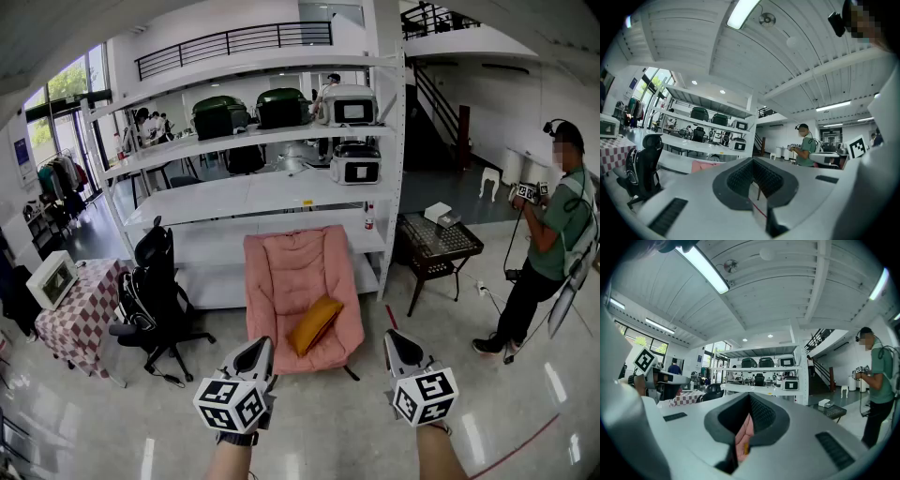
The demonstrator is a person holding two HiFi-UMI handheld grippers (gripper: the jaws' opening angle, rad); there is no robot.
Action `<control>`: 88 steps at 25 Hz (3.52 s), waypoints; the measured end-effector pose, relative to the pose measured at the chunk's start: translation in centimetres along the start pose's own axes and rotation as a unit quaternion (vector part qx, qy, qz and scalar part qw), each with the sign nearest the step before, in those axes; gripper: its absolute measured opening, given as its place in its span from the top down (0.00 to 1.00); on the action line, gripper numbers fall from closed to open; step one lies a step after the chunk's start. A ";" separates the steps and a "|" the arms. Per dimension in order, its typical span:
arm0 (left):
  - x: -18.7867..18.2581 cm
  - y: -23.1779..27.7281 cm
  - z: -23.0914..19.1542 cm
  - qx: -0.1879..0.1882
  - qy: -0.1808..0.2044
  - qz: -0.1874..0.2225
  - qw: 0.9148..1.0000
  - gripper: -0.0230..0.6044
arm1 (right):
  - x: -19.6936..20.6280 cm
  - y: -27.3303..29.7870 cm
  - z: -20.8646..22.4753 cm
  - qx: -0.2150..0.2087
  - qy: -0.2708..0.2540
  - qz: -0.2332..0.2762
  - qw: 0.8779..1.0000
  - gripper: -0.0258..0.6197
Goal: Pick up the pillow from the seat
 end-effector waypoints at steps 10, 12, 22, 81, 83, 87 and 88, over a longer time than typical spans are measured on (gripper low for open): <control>0.4 0.5 0.7 -0.004 0.002 0.000 1.000 0.96 | 0.2 -0.1 0.6 -0.005 0.001 0.000 1.000 0.96; 0.5 0.7 1.0 -0.004 0.003 0.001 1.000 0.96 | 0.3 -0.1 1.0 -0.004 0.007 0.002 1.000 0.96; 0.5 2.4 3.3 -0.005 0.015 0.001 1.000 0.96 | 0.6 -0.7 4.0 -0.001 0.031 0.008 0.999 0.96; 4.0 29.2 -22.9 0.000 0.003 -0.041 0.999 0.96 | 9.6 34.6 6.8 0.016 0.065 -0.084 0.994 0.95; 3.9 30.1 -23.2 0.001 0.004 -0.042 0.999 0.96 | 9.8 35.4 7.5 0.018 0.067 -0.085 0.994 0.95; 4.2 31.8 -23.5 0.004 0.005 -0.044 0.999 0.96 | 10.7 36.9 8.6 0.016 0.074 -0.087 0.993 0.95; 4.4 32.2 -23.6 0.004 0.005 -0.046 0.999 0.96 | 11.1 37.4 8.9 0.013 0.076 -0.090 0.993 0.95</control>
Point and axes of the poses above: the fingertips, and each gripper's own axes: y forward along the fingers, z to its right, x out of its underside, the point moved 2 cm from there along -y, backward along the fingers, and after that the axes turned 6 degrees about -x, right-handed, at the moved point
